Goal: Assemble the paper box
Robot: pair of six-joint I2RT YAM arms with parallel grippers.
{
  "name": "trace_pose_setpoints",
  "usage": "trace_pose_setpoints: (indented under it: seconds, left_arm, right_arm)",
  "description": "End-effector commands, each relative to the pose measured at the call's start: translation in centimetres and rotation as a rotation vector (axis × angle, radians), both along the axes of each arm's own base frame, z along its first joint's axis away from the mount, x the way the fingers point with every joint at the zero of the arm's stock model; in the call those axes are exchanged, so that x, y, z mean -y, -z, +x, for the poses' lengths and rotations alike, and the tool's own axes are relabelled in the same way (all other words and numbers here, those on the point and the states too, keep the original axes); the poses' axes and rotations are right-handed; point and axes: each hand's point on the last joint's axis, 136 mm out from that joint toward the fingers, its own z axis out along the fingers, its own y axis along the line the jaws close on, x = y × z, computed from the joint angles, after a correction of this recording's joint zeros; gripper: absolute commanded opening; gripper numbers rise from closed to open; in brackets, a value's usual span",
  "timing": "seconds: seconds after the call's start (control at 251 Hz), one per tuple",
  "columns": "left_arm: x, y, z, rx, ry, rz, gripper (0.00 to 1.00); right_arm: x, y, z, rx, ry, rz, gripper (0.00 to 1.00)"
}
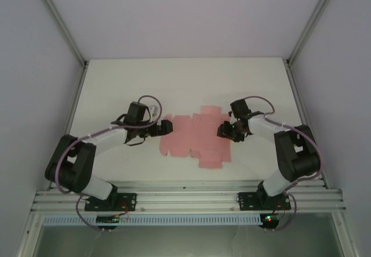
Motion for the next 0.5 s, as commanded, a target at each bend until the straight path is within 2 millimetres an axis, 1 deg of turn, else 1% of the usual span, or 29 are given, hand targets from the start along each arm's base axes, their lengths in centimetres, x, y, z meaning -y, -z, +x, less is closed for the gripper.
trace_pose_setpoints:
  seconds: [0.0, 0.064, 0.168, 0.231, 0.259, 0.327, 0.391, 0.431, 0.495]
  left_arm:
    - [1.1, -0.7, 0.2, -0.021, 0.039, -0.031, 1.00]
    - [1.3, -0.2, 0.0, -0.048, 0.054, -0.028, 1.00]
    - [1.7, 1.0, -0.4, -0.100, 0.071, -0.001, 0.99]
    - [1.5, 1.8, -0.5, -0.130, 0.066, 0.034, 1.00]
    - [1.2, 2.2, -0.5, -0.140, 0.055, 0.061, 1.00]
    - [0.2, 3.0, -0.3, -0.157, 0.028, 0.145, 1.00]
    - [-1.3, 3.8, -0.2, -0.187, -0.004, 0.283, 1.00]
    - [-1.5, 3.9, -0.4, -0.187, 0.010, 0.338, 1.00]
    - [-1.3, 3.8, -0.3, -0.160, 0.024, 0.379, 1.00]
  right_arm:
    - [1.4, 4.4, -3.4, -0.147, 0.040, -0.034, 0.43]
    - [1.6, 4.7, -3.8, -0.154, 0.047, -0.025, 0.43]
    - [1.7, 4.8, -3.8, -0.148, 0.038, -0.020, 0.43]
    - [1.8, 4.8, -3.9, -0.143, 0.036, -0.030, 0.42]
    - [1.7, 4.7, -3.9, -0.143, 0.033, -0.027, 0.40]
    - [1.7, 4.6, -4.0, -0.142, 0.033, -0.019, 0.40]
    - [1.8, 4.5, -4.0, -0.136, 0.026, -0.027, 0.40]
    - [1.9, 4.5, -4.0, -0.135, 0.023, -0.030, 0.40]
    - [1.8, 4.5, -4.0, -0.135, 0.017, -0.031, 0.40]
